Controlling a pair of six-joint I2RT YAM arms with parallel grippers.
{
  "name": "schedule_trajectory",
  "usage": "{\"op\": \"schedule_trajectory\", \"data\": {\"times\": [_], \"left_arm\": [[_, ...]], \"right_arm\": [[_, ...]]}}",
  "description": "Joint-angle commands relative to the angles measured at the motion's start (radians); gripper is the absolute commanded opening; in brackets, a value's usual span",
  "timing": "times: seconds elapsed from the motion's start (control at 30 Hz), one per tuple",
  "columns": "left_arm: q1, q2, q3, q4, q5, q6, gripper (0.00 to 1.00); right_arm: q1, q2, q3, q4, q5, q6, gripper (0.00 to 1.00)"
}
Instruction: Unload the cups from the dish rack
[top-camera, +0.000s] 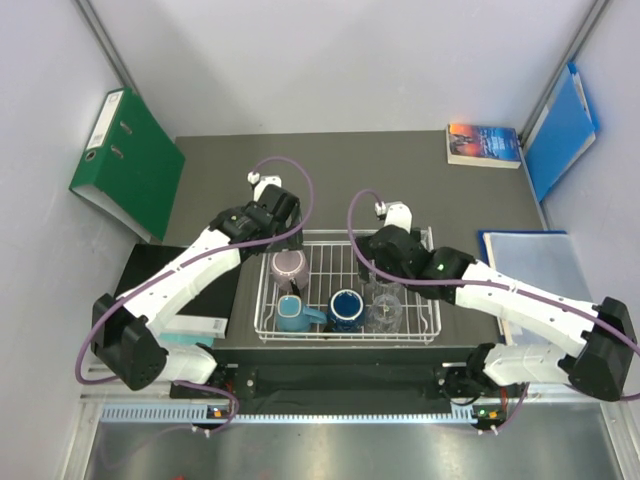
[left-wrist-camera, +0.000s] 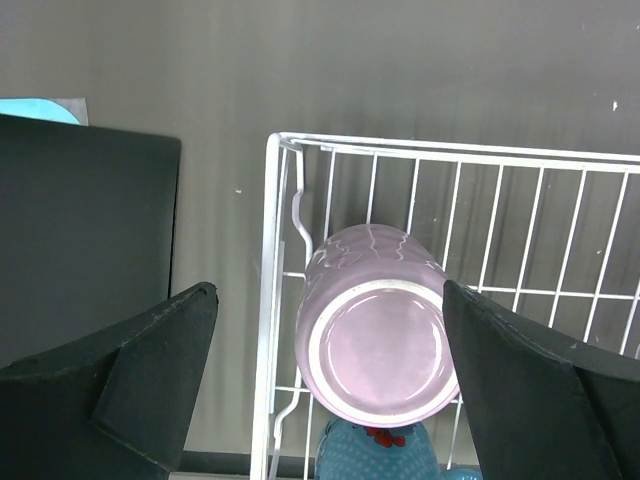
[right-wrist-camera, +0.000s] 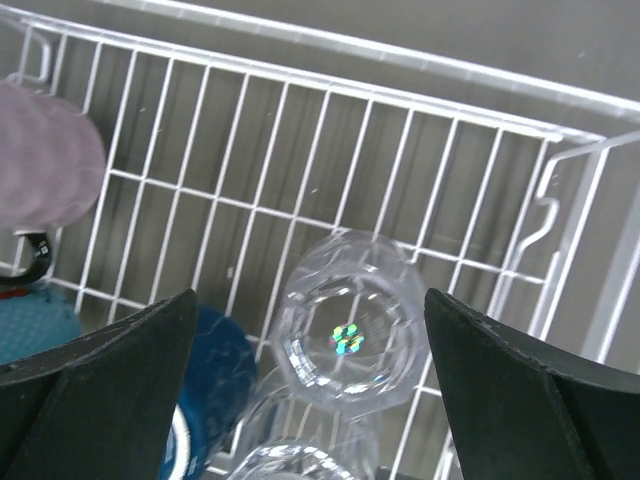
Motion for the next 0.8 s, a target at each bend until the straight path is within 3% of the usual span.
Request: {"op": "schedule_trajectory", "data": {"times": [0.0, 0.37, 0.77], "left_arm": [[-0.003, -0.033, -0.013, 0.027, 0.008, -0.003, 0.99], [-0.003, -0.029, -0.023, 0.032, 0.018, 0.002, 0.99], [-0.003, -0.019, -0.026, 0.041, 0.008, -0.01, 0.99]], "right_arm": [[0.066, -0.015, 0.002, -0.018, 0.045, 0.092, 0.96], [0.094, 0.047, 0.013, -0.094, 0.15, 0.199, 0.96], [0.117, -0.002, 0.071, -0.102, 0.232, 0.164, 1.0]]}}
